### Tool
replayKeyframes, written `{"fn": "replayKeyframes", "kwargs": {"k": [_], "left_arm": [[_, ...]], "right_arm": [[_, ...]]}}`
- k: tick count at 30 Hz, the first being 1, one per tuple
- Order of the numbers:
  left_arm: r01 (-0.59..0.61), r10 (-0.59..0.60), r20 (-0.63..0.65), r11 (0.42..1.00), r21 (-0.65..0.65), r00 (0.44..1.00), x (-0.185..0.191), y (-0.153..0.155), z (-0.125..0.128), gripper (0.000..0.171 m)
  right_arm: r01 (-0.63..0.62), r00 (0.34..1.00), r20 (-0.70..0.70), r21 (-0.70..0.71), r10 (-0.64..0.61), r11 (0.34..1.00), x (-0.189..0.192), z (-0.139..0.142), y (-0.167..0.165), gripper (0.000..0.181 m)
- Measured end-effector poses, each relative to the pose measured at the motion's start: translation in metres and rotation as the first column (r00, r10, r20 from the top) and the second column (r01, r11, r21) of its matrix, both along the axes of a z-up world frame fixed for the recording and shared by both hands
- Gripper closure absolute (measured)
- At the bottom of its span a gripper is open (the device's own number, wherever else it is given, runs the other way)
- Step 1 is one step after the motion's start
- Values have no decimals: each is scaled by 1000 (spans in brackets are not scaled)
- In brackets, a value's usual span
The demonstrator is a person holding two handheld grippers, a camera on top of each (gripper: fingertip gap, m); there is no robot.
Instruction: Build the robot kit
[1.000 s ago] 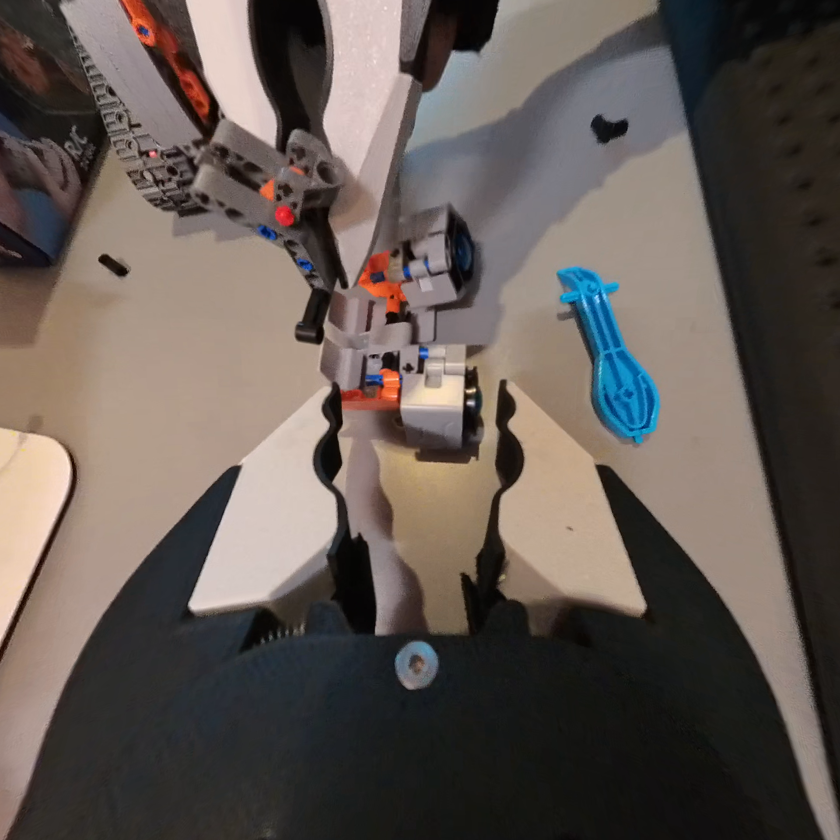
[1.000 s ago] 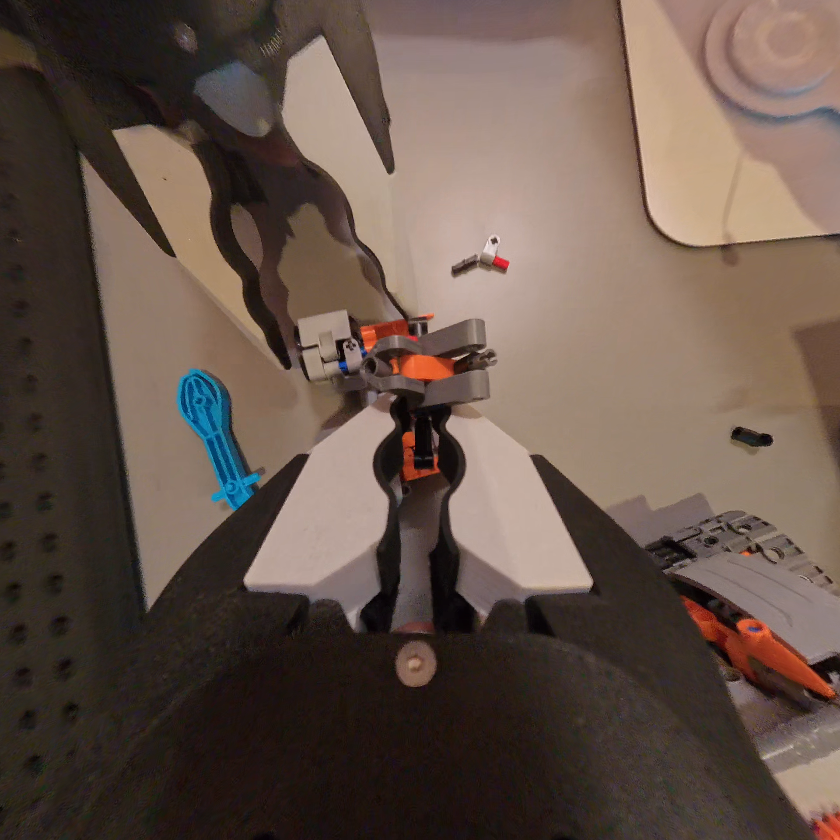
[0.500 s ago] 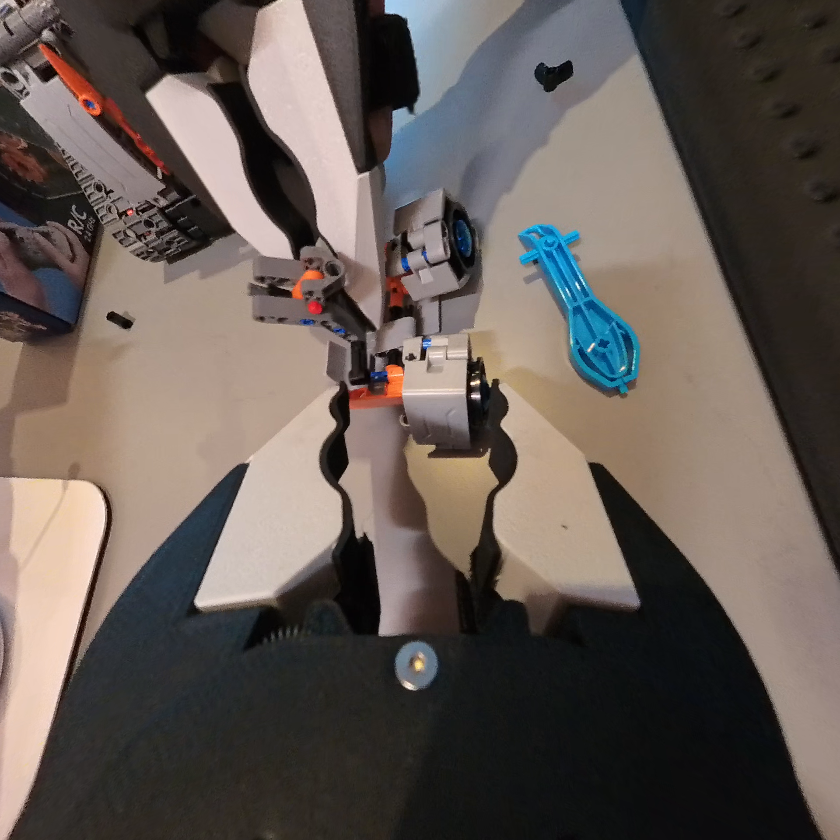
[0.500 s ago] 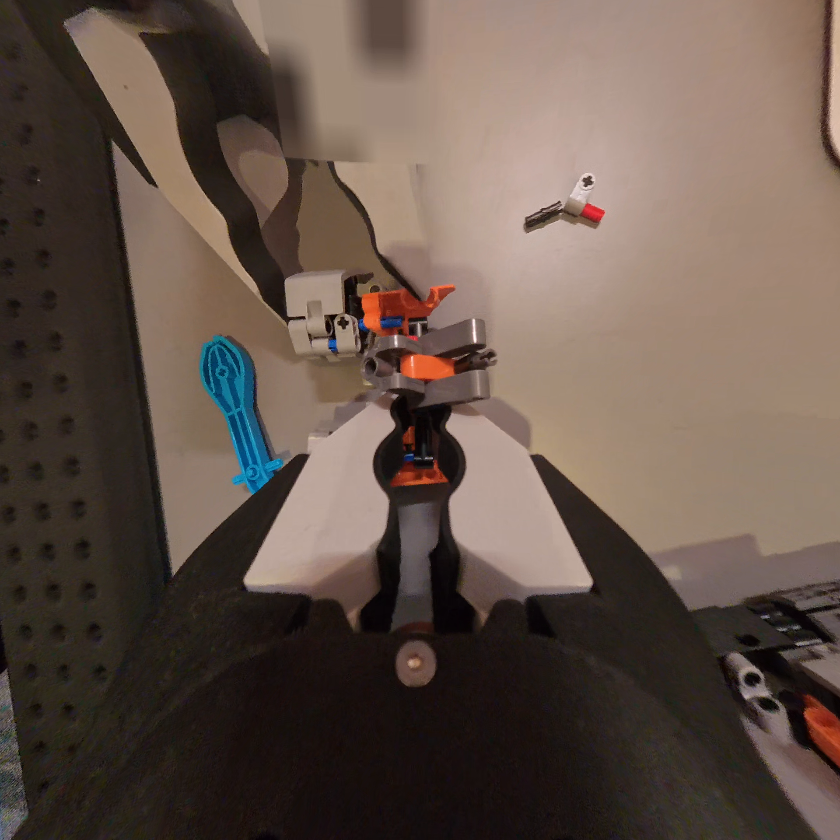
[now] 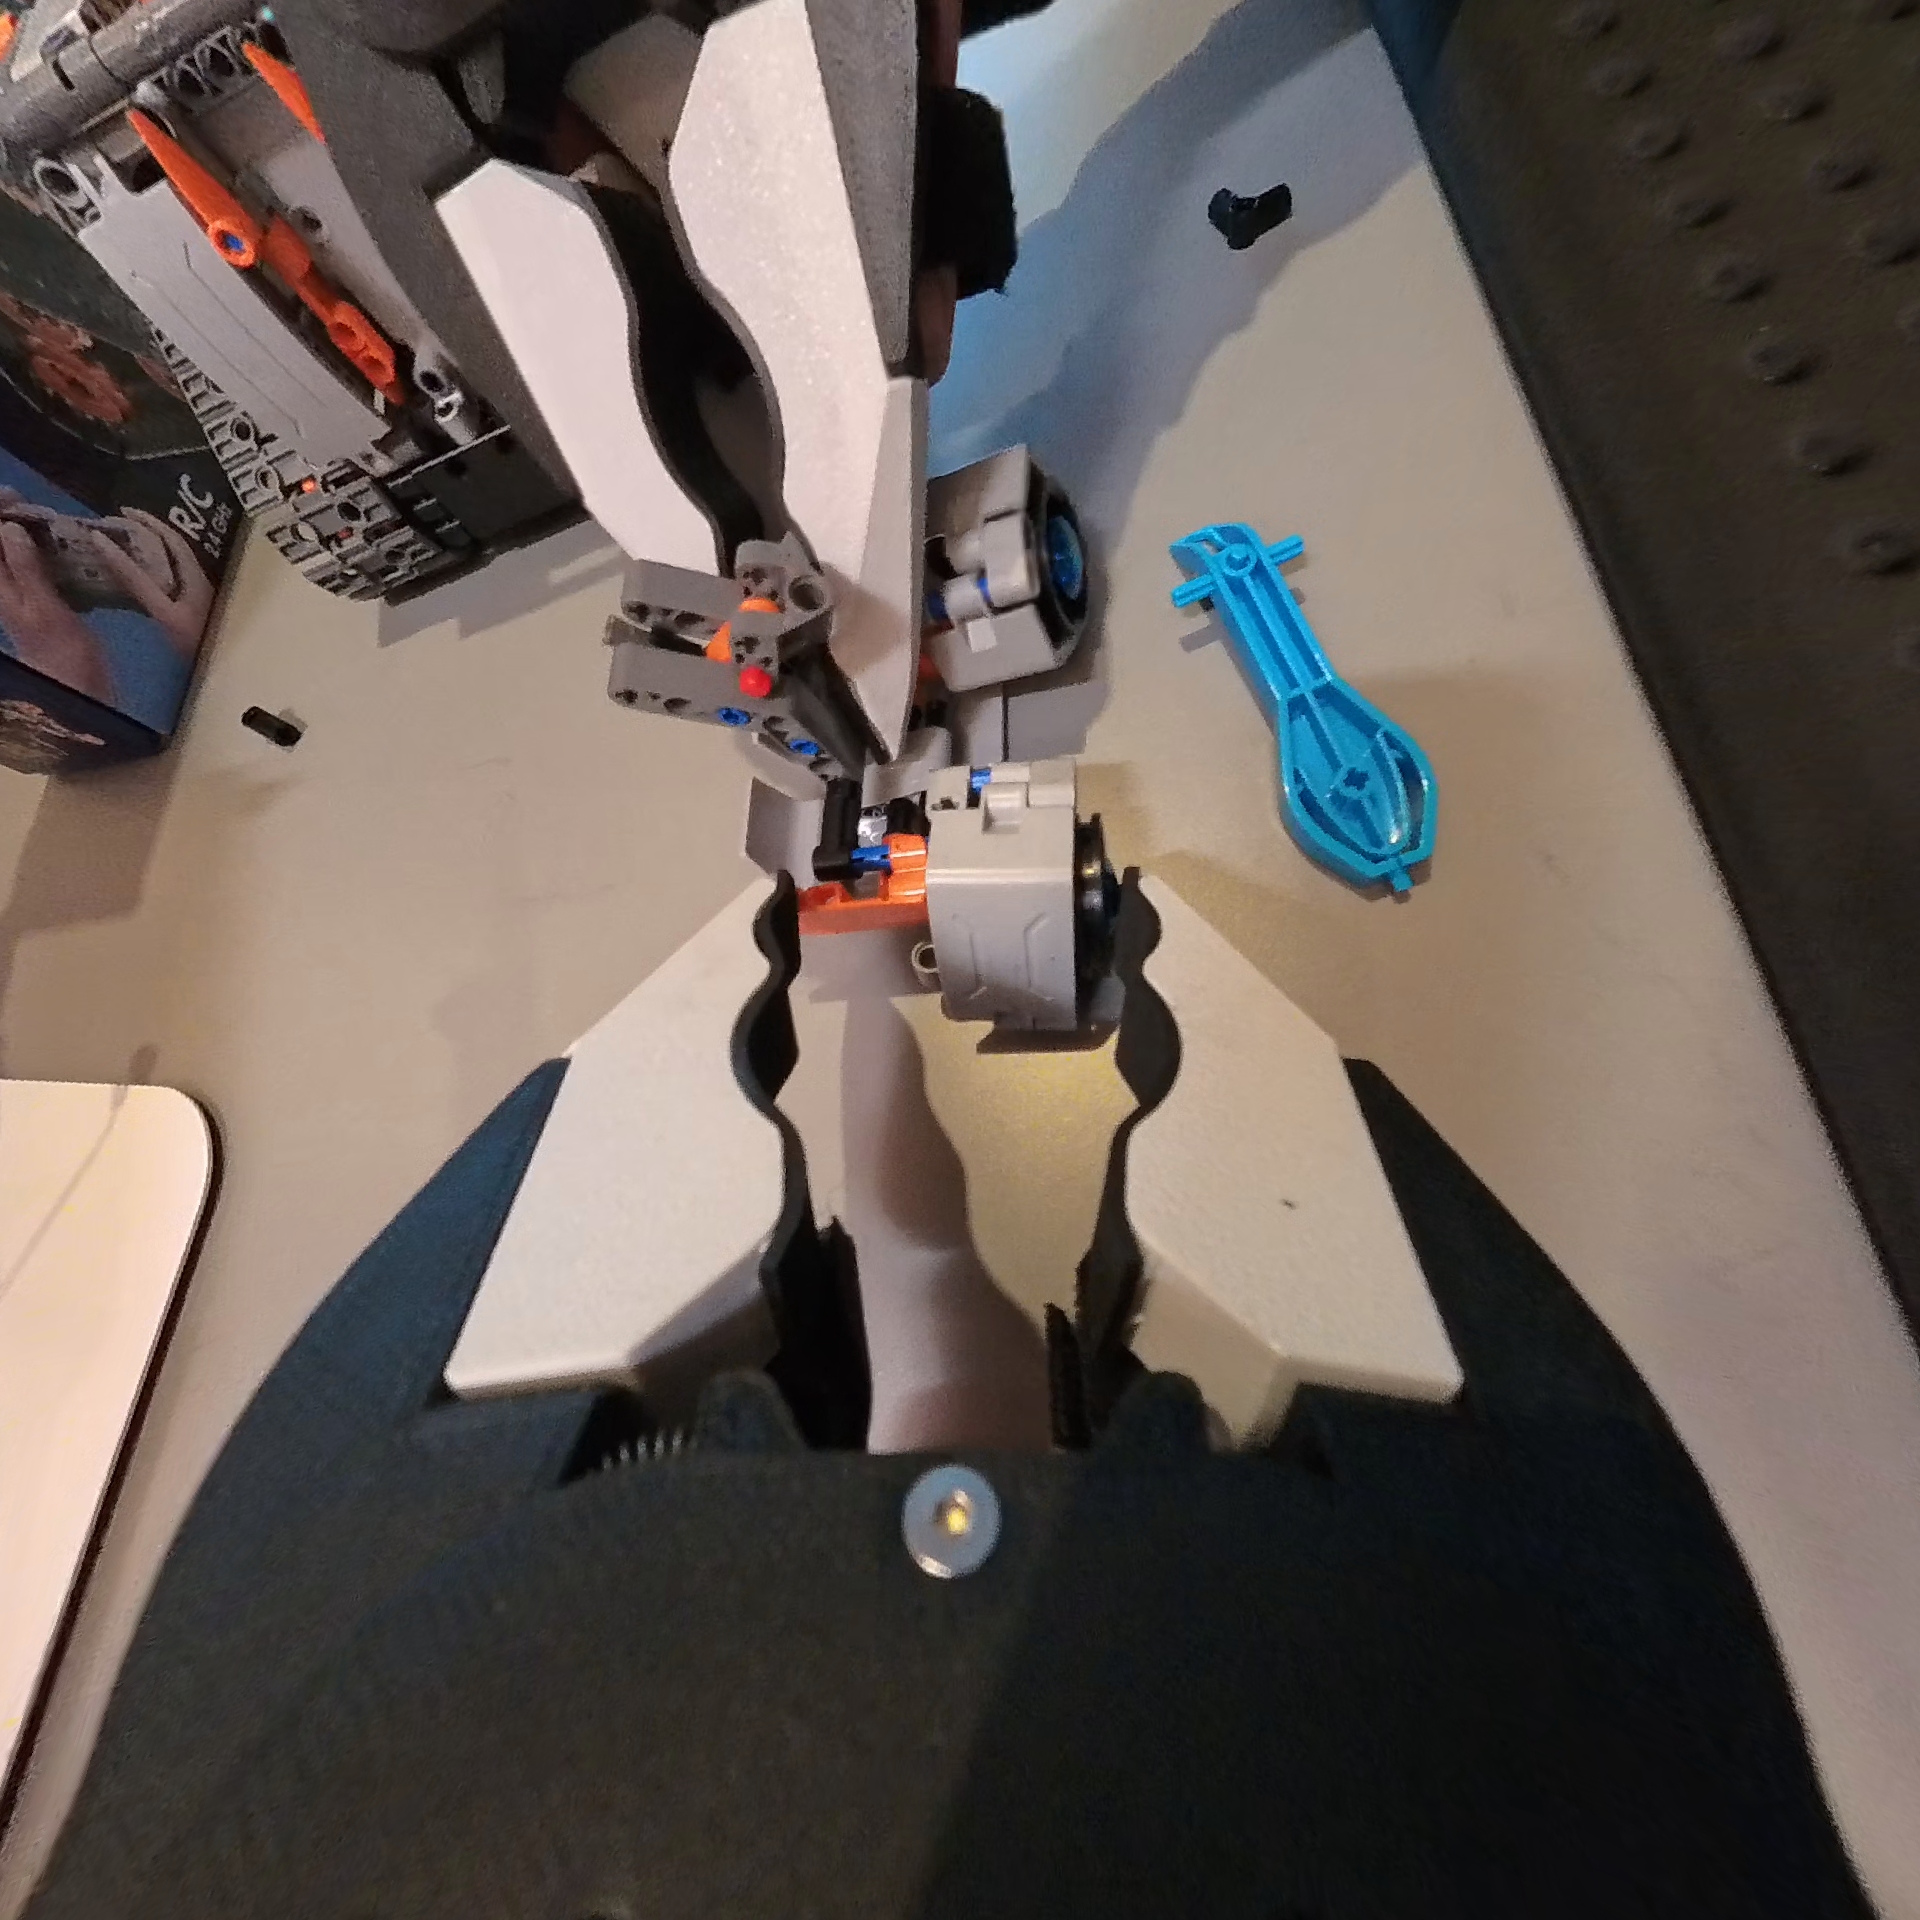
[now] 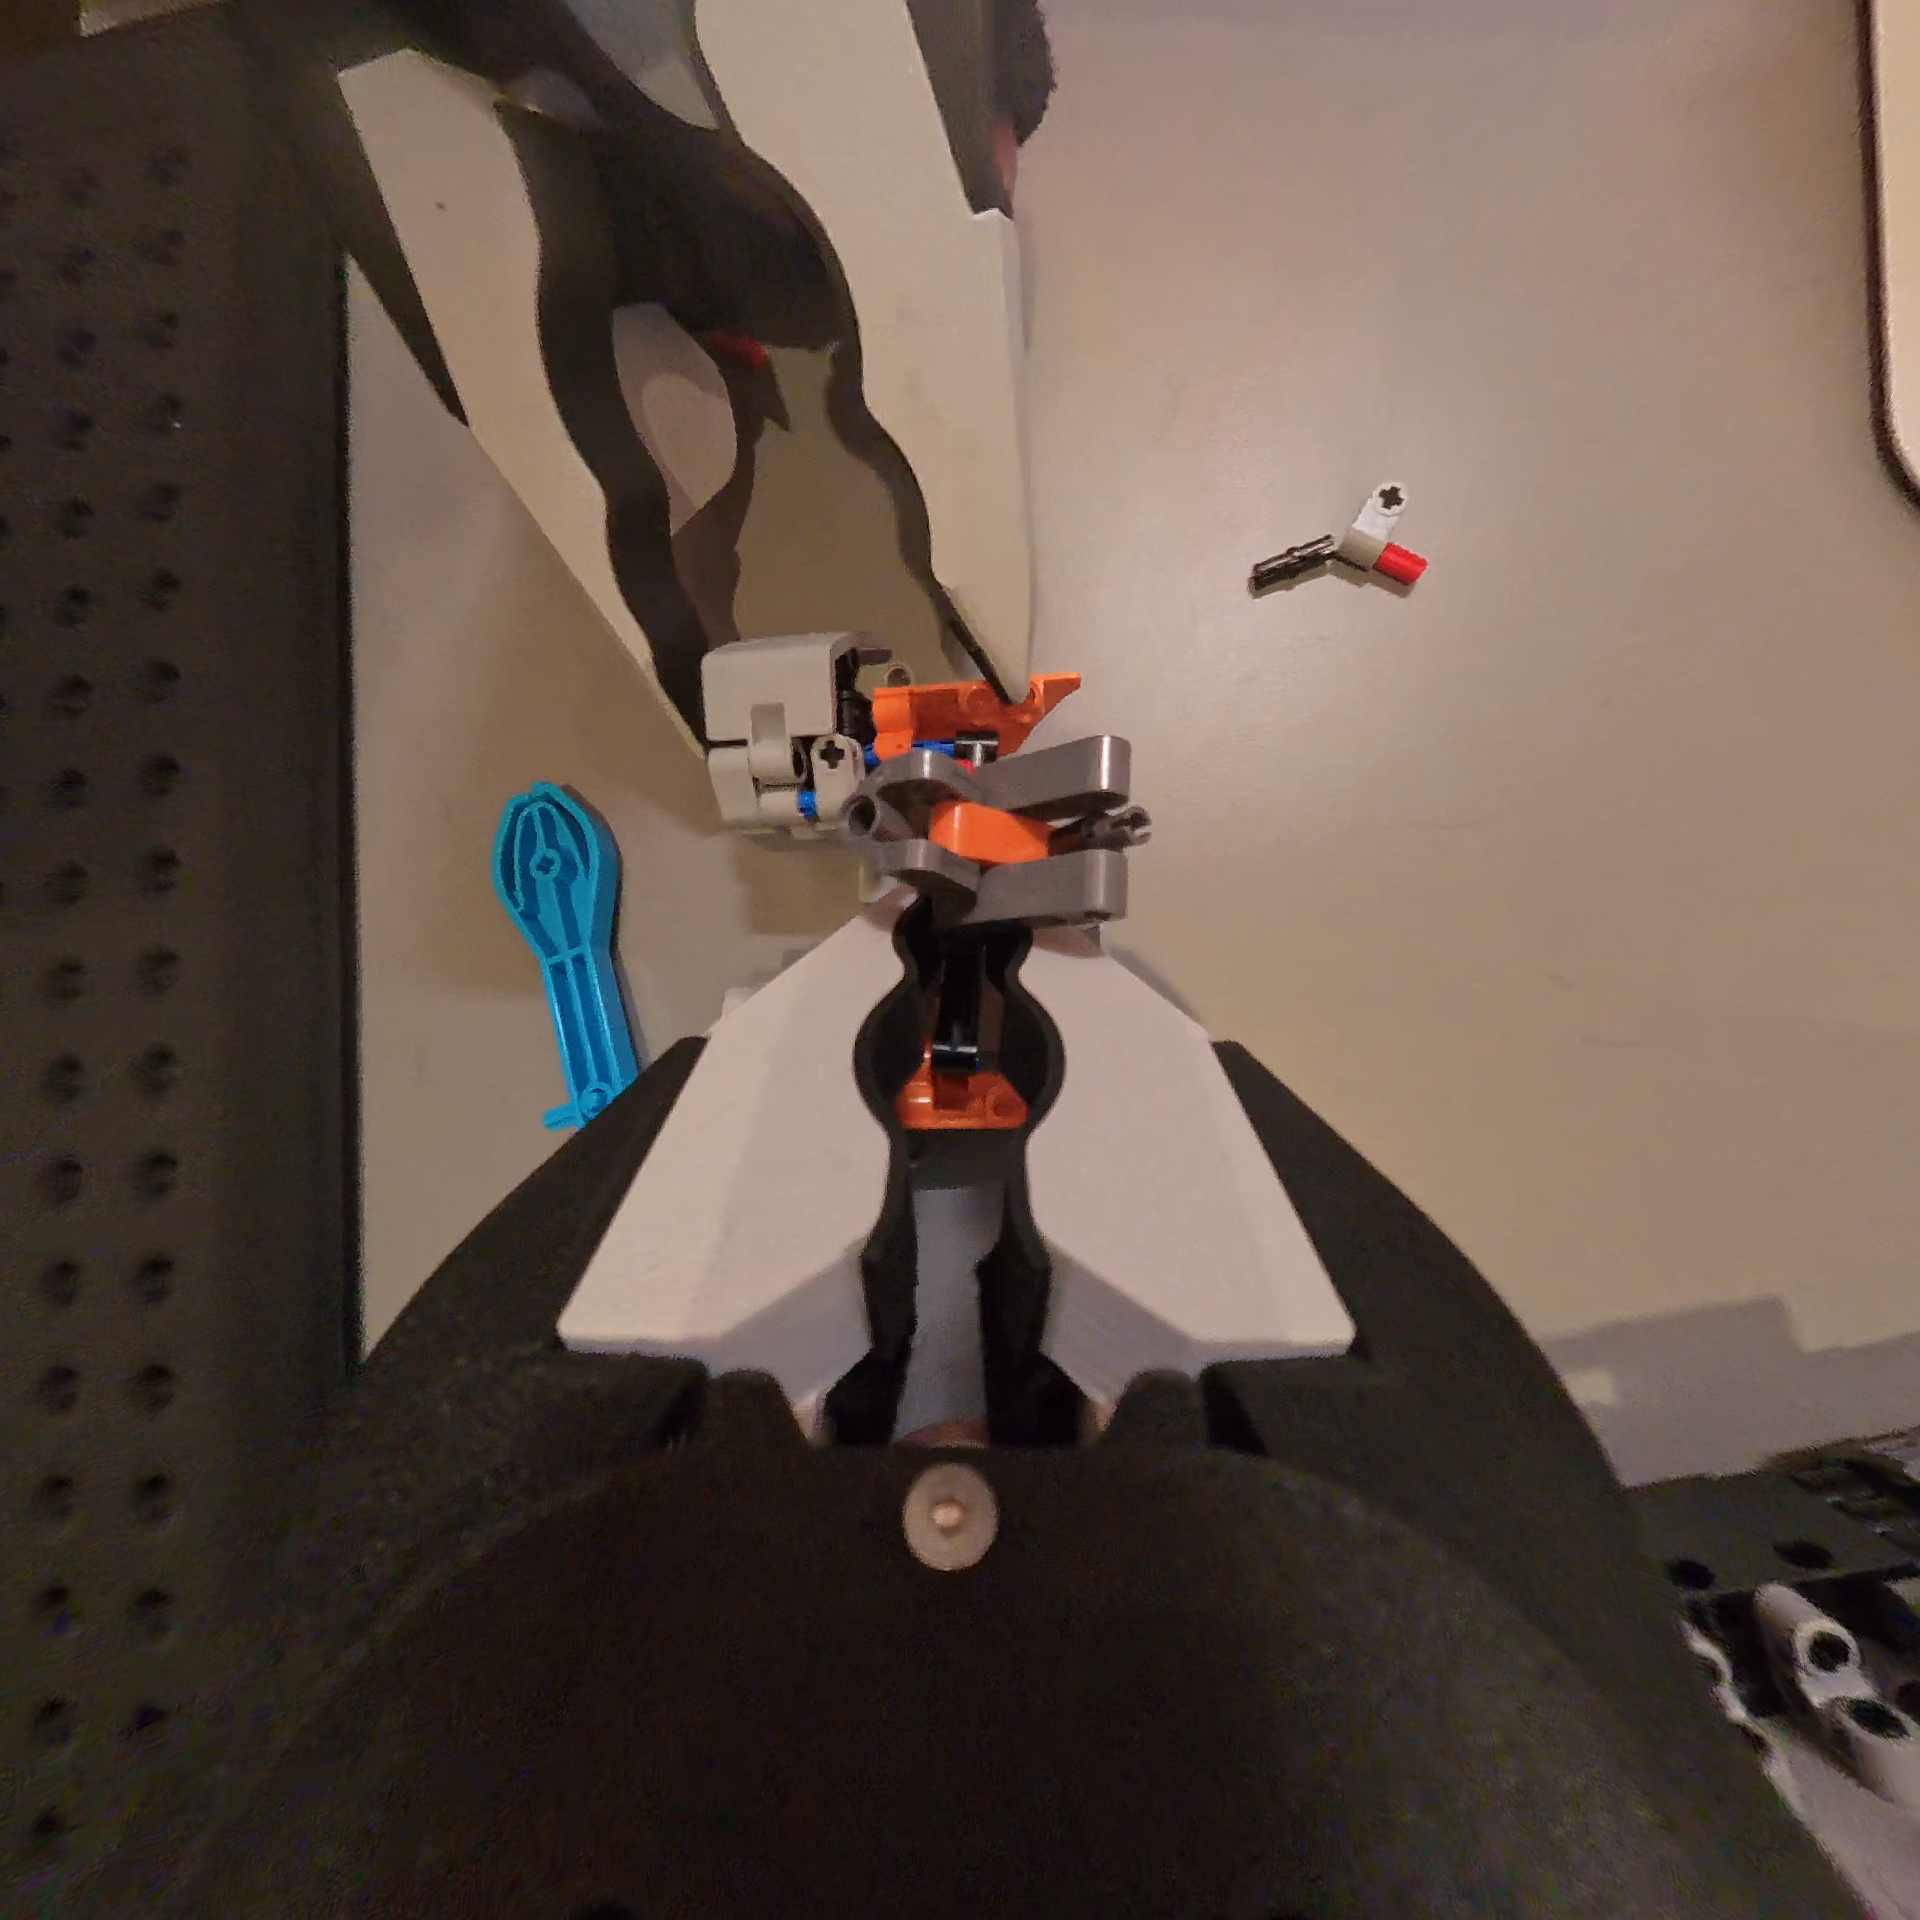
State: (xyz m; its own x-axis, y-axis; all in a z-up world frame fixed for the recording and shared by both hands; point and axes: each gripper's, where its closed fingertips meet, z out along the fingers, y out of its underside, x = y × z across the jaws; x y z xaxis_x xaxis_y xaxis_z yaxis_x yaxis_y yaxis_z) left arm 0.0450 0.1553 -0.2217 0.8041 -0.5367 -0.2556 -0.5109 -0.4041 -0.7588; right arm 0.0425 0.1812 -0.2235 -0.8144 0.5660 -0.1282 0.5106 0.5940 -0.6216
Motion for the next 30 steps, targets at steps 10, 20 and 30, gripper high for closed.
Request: {"fn": "replayKeyframes", "kwargs": {"k": [10, 20, 30], "left_arm": [[22, -22, 16, 1000, 2, 1000, 4, -4, -1, 113], [153, -152, 31, 988, -10, 988, 15, -16, -2, 113], [168, -168, 3, 986, -16, 986, 15, -17, -2, 113]], "right_arm": [[-89, 991, -96, 46, 94, 995, 6, 0, -5, 175], [-240, 963, -115, 54, 244, 969, 21, 1, -18, 175], [-190, 982, -29, -73, 188, 979, 26, 9, -18, 167]]}}
